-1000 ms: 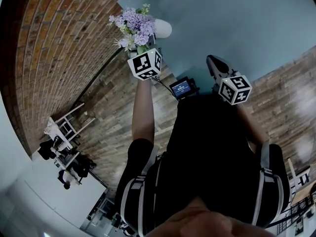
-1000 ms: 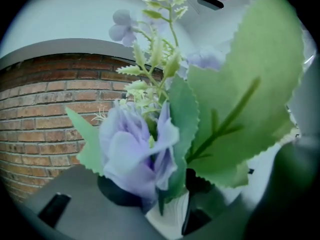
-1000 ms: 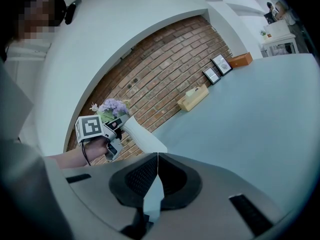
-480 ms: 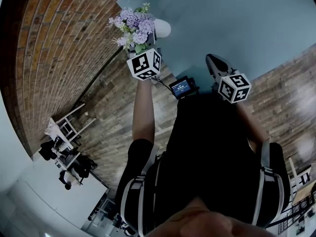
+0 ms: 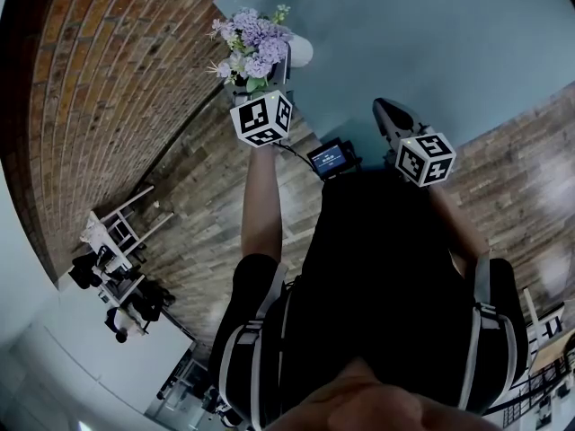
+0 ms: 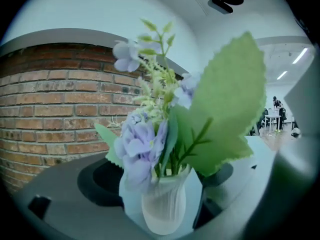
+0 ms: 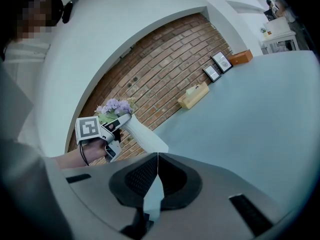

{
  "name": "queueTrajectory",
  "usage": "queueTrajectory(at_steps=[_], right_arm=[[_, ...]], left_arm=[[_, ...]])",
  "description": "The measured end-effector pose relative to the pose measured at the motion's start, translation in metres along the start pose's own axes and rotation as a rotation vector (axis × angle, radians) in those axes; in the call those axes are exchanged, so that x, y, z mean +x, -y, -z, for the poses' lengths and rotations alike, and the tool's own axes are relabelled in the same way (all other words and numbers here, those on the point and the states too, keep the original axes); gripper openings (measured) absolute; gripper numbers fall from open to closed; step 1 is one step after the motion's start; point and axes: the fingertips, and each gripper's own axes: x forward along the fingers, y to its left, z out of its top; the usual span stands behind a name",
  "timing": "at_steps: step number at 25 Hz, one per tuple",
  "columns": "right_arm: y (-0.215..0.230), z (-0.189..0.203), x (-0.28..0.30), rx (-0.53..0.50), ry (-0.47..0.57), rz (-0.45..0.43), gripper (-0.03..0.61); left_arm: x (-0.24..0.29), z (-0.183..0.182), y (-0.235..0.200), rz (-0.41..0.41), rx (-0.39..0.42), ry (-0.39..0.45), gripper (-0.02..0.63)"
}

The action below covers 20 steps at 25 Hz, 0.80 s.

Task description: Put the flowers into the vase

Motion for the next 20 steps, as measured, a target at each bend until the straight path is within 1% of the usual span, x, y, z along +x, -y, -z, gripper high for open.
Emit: queueTrajectory(at_steps=[3,7,10,12,15,18,20], right_arm=[[0.002,0.001,-0.001,0.005,0.001,-0.001,0.018],[0.002,0.001,-0.003,0.013,-0.004,-0.009,0.018],[0.009,-0.016,-0.001,0.021,0.023,-0.014,0.018],[0.018,-0.026,-0.005,0.028,0.022,-0.024,0.018],[0.017,-0.012,-0.019,0.036,-0.020,-0.060,0.018],[0.006,0.007,-0.029,0.027,-0.048,-0.100,0.018],[0.003,0.009,-0.026,0.014,-0.071,-0.135,0.018]], left_arm=[[-0.002,0.013,-0.001,-0.004,-0.021,-0.022,0.476],[-0.017,0.031,-0.003,-0.007,-0.051,-0.050,0.476],[-0.024,0.042,0.001,-0.006,-0.069,-0.078,0.476],[-0.036,0.046,0.012,-0.023,-0.086,-0.097,0.476],[-0.100,0.057,0.024,-0.085,-0.138,-0.121,0.474],[-0.165,0.053,0.033,-0.156,-0.191,-0.090,0.474],[-0.191,0.045,0.036,-0.223,-0.234,-0.063,0.472]])
